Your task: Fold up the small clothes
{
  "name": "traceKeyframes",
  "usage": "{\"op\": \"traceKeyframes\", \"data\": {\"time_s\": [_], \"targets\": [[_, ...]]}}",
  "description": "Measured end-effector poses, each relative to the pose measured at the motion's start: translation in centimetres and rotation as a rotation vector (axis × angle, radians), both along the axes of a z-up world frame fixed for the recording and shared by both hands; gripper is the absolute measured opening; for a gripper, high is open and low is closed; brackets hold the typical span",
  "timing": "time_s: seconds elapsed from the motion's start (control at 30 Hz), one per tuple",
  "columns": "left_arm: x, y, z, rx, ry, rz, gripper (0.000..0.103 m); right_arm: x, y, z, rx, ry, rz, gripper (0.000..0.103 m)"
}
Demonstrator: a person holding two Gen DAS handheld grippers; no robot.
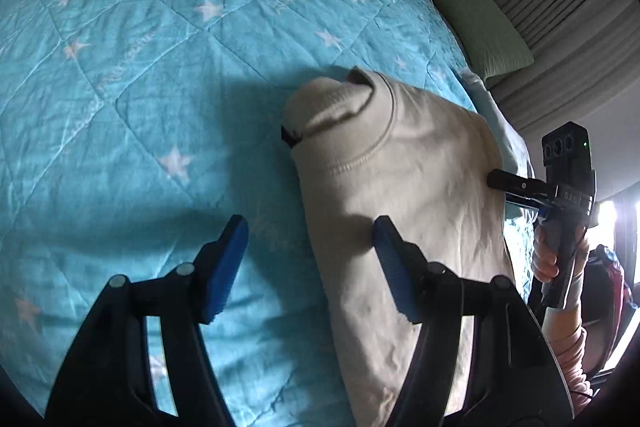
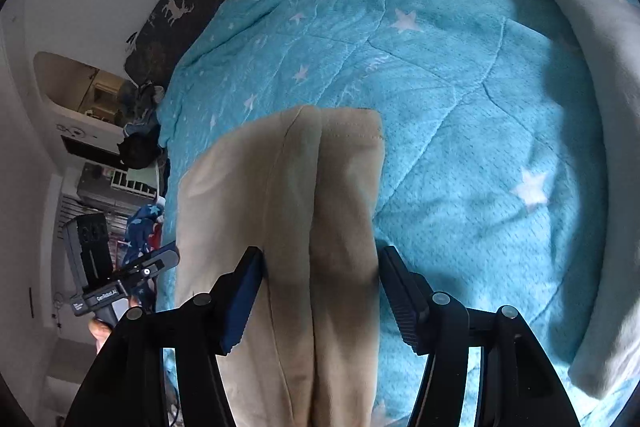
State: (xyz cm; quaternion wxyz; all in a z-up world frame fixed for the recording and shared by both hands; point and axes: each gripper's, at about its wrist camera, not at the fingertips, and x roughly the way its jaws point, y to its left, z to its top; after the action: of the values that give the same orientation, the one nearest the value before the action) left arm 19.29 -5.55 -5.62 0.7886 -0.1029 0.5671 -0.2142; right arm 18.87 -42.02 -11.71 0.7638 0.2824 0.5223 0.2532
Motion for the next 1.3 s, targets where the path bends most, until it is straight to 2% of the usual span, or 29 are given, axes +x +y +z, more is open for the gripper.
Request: {"op": "traceKeyframes", "data": {"time_s": [0.1,0.23,0.27,0.3,0.33,0.37,0.4,0.43,0.57,0.73,0.97,1.13,1.23,1.3], "targets": [[1.3,-0.3,-0.3,-0.034,0.012,-0.007,0.066,1.4,0.1,-0.1,0.044,-0.006,0.006,0.062],[2.9,-1.2,-1.0,-0.077,0.041,-0.012,0.066,3.0,1.1,-0.3,0.053,-0.011,0.026,0.064],[3.1,-1.2,-1.1,-0.085,0.043,-0.01,0.058,3.1,1.2,-0.4,0.06,-0.016,0.026,0.065],[3.3,-1.2,-1.2,-0.101,0.044,-0.008,0.036,3.4,1.5,-0.4,0.073,-0.023,0.025,0.065],[3.4,-1.3,-1.4,-0.103,0.054,-0.01,0.028,3.6,1.8,-0.4,0.084,-0.035,0.021,0.064],[3.2,-1.4,-1.2,-0.101,0.05,-0.009,0.019,3.7,2.0,-0.3,0.089,-0.05,0.009,0.051],[2.8,-1.5,-0.8,-0.1,0.023,-0.014,0.015,3.5,2.2,-0.2,0.098,-0.066,0.001,0.021],[2.1,-1.9,0.0,-0.086,-0.023,-0.026,0.014,3.4,2.8,0.0,0.111,-0.08,0.019,0.015],[-0.1,-3.0,3.6,-0.064,-0.159,-0.061,0.013,1.4,3.8,2.6,0.052,-0.195,0.022,0.013],[-3.1,-4.0,9.4,-0.13,-0.27,-0.102,0.013,-2.6,1.9,6.7,0.095,-0.303,-0.019,0.012],[-9.4,-8.6,17.0,-0.148,-0.429,-0.24,0.013,-12.6,-3.2,12.0,0.123,-0.471,-0.133,0.012],[-13.8,-13.0,21.9,-0.194,-0.502,-0.328,0.013,-19.9,-7.1,16.2,0.074,-0.562,-0.268,0.012],[-15.9,-15.6,23.9,-0.21,-0.551,-0.375,0.013,-24.5,-9.1,19.4,0.018,-0.641,-0.347,0.012],[-16.5,-17.5,24.7,-0.222,-0.55,-0.4,0.013,-26.8,-10.2,21.1,-0.02,-0.678,-0.385,0.012]]}}
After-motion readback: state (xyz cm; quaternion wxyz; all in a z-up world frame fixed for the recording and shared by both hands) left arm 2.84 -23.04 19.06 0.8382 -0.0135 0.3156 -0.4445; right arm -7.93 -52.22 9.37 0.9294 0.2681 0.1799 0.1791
